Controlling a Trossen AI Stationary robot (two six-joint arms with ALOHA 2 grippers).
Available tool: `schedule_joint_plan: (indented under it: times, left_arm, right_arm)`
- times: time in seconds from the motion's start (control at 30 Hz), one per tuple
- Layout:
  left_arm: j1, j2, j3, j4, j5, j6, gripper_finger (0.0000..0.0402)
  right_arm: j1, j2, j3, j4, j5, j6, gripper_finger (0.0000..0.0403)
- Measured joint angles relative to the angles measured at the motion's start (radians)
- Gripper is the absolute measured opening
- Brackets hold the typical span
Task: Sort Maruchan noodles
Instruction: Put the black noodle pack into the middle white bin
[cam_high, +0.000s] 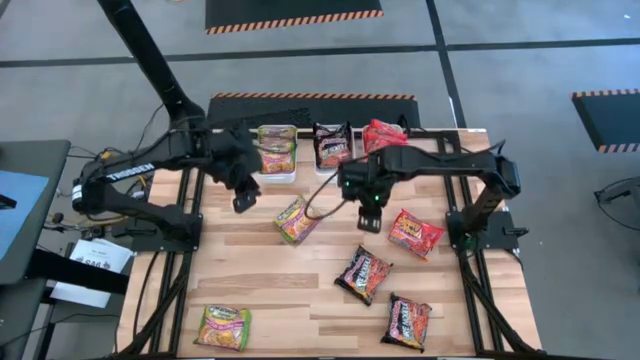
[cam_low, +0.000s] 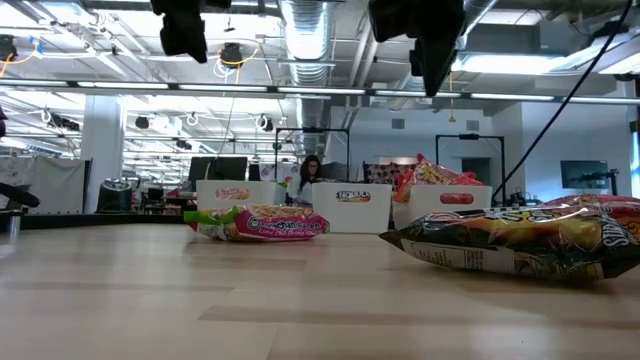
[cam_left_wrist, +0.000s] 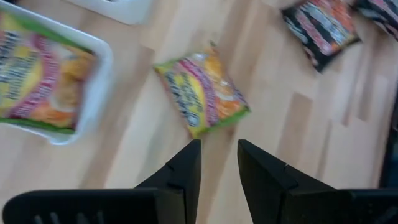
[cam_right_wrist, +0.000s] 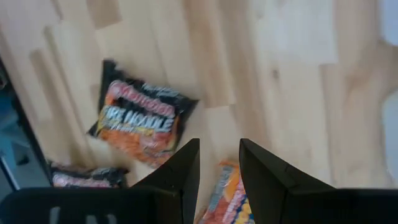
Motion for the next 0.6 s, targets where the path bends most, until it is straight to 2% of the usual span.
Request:
schedule_joint_plan:
  times: [0.13, 0.3, 0.6]
  left_arm:
    - [-0.104, 0.000, 0.000, -0.004, 0.000, -0.047, 0.0090]
    - [-0.226, 0.000, 0.000, -0.003, 0.000, -0.109, 0.0090]
    - [-0.394, 0.000, 0.000, 0.001, -0.023, -0.232, 0.0090]
  right_arm:
    - [0.067, 0.000, 0.000, 0.001, -0.012, 0.043, 0.0138]
    - [0.131, 0.001, 0.000, -0.028, -0.037, 0.170, 0.0148]
    - [0.259, 0.001, 0.000, -0.012, -0.036, 0.406, 0.0219]
